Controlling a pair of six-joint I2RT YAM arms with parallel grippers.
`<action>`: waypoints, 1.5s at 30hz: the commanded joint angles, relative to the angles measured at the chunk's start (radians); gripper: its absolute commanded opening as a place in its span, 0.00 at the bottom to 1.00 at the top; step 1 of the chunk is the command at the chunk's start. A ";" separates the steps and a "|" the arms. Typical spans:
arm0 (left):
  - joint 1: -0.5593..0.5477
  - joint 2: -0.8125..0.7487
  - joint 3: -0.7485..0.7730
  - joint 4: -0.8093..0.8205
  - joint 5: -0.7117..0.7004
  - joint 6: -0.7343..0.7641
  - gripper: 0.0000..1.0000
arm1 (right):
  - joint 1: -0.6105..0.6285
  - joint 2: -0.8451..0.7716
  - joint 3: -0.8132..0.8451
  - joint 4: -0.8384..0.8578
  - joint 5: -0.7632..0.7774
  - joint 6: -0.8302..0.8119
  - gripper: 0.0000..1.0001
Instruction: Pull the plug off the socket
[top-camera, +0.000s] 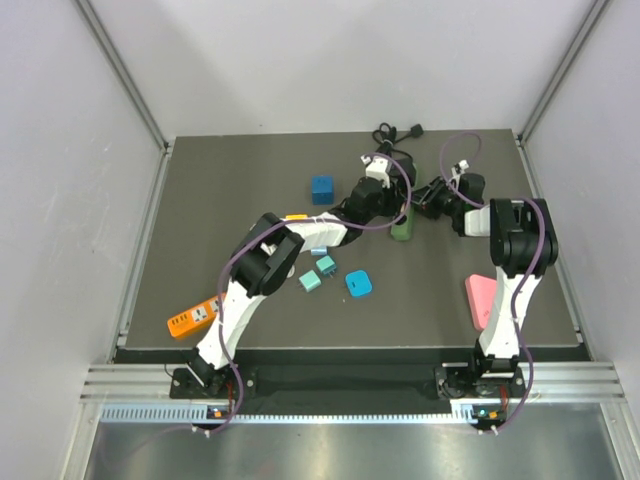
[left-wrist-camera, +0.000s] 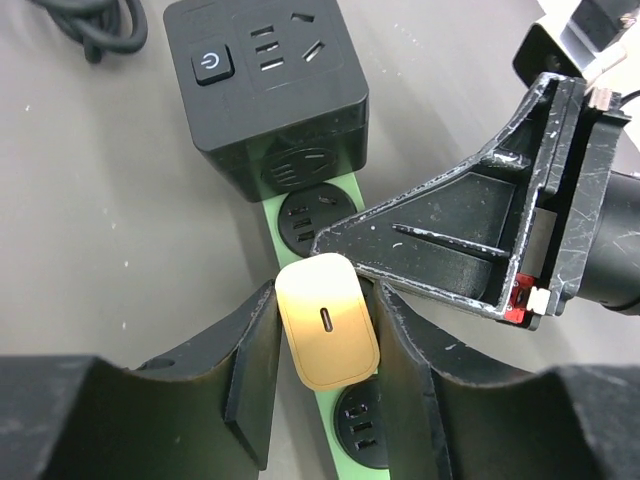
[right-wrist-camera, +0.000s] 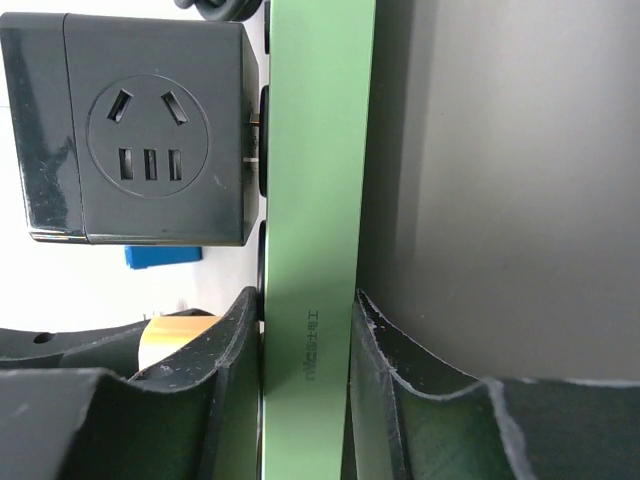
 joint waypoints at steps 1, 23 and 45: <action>-0.023 -0.118 0.026 -0.045 0.042 -0.056 0.00 | 0.032 -0.004 0.024 -0.077 0.101 -0.094 0.00; -0.078 -0.361 -0.234 0.121 -0.198 0.059 0.00 | 0.026 -0.019 0.012 -0.063 0.132 -0.106 0.00; -0.047 -0.342 -0.152 0.040 -0.158 0.023 0.00 | 0.028 -0.025 0.029 -0.089 0.172 -0.128 0.00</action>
